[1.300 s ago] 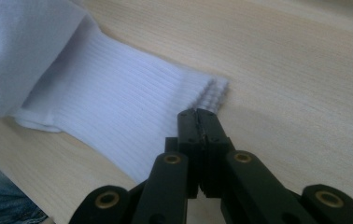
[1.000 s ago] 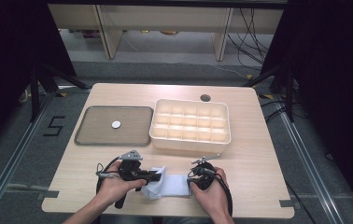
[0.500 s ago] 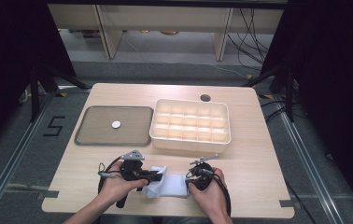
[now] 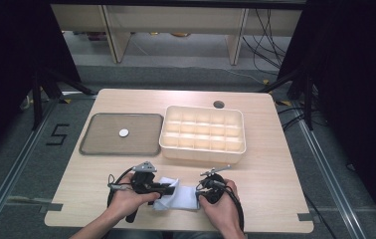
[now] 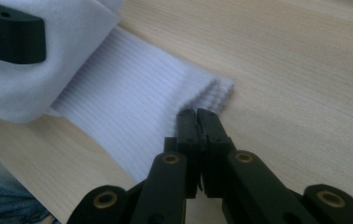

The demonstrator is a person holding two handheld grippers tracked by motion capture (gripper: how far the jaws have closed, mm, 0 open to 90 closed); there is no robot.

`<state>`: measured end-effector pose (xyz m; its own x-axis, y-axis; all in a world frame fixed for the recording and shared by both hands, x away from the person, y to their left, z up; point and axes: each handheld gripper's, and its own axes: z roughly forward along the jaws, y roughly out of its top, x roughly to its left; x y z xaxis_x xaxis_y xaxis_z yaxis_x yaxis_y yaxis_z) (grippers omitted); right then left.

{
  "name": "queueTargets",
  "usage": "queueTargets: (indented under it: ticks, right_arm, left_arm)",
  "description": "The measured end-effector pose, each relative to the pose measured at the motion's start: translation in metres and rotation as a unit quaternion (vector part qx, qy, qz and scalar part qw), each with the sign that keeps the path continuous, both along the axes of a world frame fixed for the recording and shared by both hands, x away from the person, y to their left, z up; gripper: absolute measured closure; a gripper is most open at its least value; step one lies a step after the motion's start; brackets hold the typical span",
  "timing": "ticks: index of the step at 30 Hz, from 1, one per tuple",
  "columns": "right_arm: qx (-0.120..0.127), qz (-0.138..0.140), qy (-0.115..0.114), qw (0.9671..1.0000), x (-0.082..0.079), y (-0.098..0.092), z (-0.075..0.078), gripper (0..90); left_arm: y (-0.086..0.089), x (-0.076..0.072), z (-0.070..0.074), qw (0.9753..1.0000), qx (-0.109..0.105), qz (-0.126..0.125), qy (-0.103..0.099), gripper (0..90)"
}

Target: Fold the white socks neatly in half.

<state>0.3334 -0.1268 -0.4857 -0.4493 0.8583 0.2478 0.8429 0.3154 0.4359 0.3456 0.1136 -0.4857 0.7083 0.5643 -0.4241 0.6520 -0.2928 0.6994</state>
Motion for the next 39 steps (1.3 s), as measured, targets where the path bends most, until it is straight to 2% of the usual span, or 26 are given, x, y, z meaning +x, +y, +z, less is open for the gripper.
queueTargets:
  ticks: [3, 4, 5, 9, 11, 13, 14, 16, 17, 19, 22, 24, 27, 29, 30, 31, 33, 35, 38, 39]
  right_arm:
    - [-0.002, -0.007, 0.003, 1.0, 0.0, 0.002, 0.0, 88.5]
    - [-0.002, 0.003, -0.003, 1.0, 0.0, 0.0, 0.0, 88.5]
    - [-0.003, -0.009, 0.003, 1.0, -0.001, 0.002, 0.0, 88.5]
    - [-0.003, -0.009, 0.003, 1.0, 0.0, 0.002, 0.0, 88.3]
    - [-0.002, -0.008, 0.003, 1.0, -0.001, 0.002, 0.0, 88.2]
    - [-0.002, -0.004, 0.001, 1.0, -0.001, 0.001, 0.0, 88.0]
    - [-0.001, -0.001, -0.001, 1.0, 0.0, 0.001, 0.0, 87.9]
    - [-0.001, -0.004, 0.003, 1.0, -0.001, 0.002, 0.0, 87.6]
    - [-0.002, -0.006, 0.003, 1.0, -0.001, 0.002, 0.0, 87.6]
    - [-0.001, 0.001, 0.001, 1.0, -0.001, 0.001, 0.0, 87.4]
    - [-0.001, 0.0, 0.001, 1.0, -0.001, 0.002, 0.0, 87.3]
    - [0.003, -0.002, 0.004, 1.0, -0.002, 0.002, 0.0, 87.2]
    - [0.003, -0.002, 0.004, 1.0, -0.002, 0.002, 0.0, 86.9]
    - [0.014, 0.006, 0.0, 0.9999, -0.003, 0.0, 0.001, 86.6]
    - [0.007, -0.004, -0.001, 1.0, -0.003, 0.001, 0.001, 86.5]
    - [0.005, 0.004, -0.006, 1.0, -0.003, -0.001, 0.001, 86.4]
    - [0.011, 0.001, -0.004, 0.9999, -0.004, -0.002, 0.003, 86.3]
    - [0.009, 0.004, -0.009, 0.9999, -0.005, -0.004, 0.004, 86.3]
    - [0.009, 0.003, -0.011, 0.9999, -0.005, -0.006, 0.008, 86.1]
    - [0.011, 0.003, -0.018, 0.9998, -0.005, -0.006, 0.009, 86.0]
  left_arm:
    - [-0.001, 0.0, -0.001, 1.0, 0.005, 0.004, -0.002, 79.4]
    - [-0.002, 0.0, -0.002, 1.0, 0.006, 0.002, 0.001, 79.0]
    - [-0.003, -0.001, -0.002, 1.0, 0.005, 0.003, -0.001, 78.7]
    - [-0.007, 0.0, -0.004, 0.9999, 0.011, -0.001, -0.002, 77.2]
    - [-0.009, 0.0, -0.005, 1.0, 0.007, -0.003, 0.0, 75.3]
    - [-0.01, -0.001, -0.005, 0.9999, 0.016, 0.002, -0.001, 74.7]
    - [-0.011, 0.0, -0.007, 1.0, 0.005, -0.004, 0.0, 74.0]
    - [-0.013, 0.0, -0.007, 0.9999, 0.012, -0.006, -0.005, 72.1]
    - [-0.014, 0.0, -0.007, 0.9999, 0.007, -0.008, -0.003, 71.5]
    - [-0.016, -0.001, -0.007, 0.9998, 0.015, -0.007, -0.006, 70.3]
    - [-0.02, 0.0, -0.007, 0.9998, 0.005, -0.018, -0.005, 68.0]
    - [-0.022, -0.001, -0.005, 0.9999, 0.006, -0.013, -0.01, 65.9]
    - [-0.023, 0.0, -0.002, 0.9997, -0.011, -0.019, -0.014, 62.6]
    - [-0.022, -0.002, 0.005, 0.9993, -0.024, -0.014, -0.023, 59.8]
    - [-0.02, -0.002, 0.009, 0.999, -0.032, -0.015, -0.025, 58.9]
    - [-0.018, -0.003, 0.014, 0.9987, -0.035, -0.007, -0.035, 58.2]
    - [-0.01, -0.004, 0.023, 0.998, -0.041, -0.002, -0.047, 57.9]
    - [-0.004, -0.003, 0.028, 0.9978, -0.042, 0.001, -0.051, 57.6]
    - [0.005, -0.002, 0.026, 0.9983, -0.021, 0.014, -0.053, 57.7]
    - [0.007, -0.001, 0.023, 0.9986, -0.01, 0.01, -0.05, 58.2]
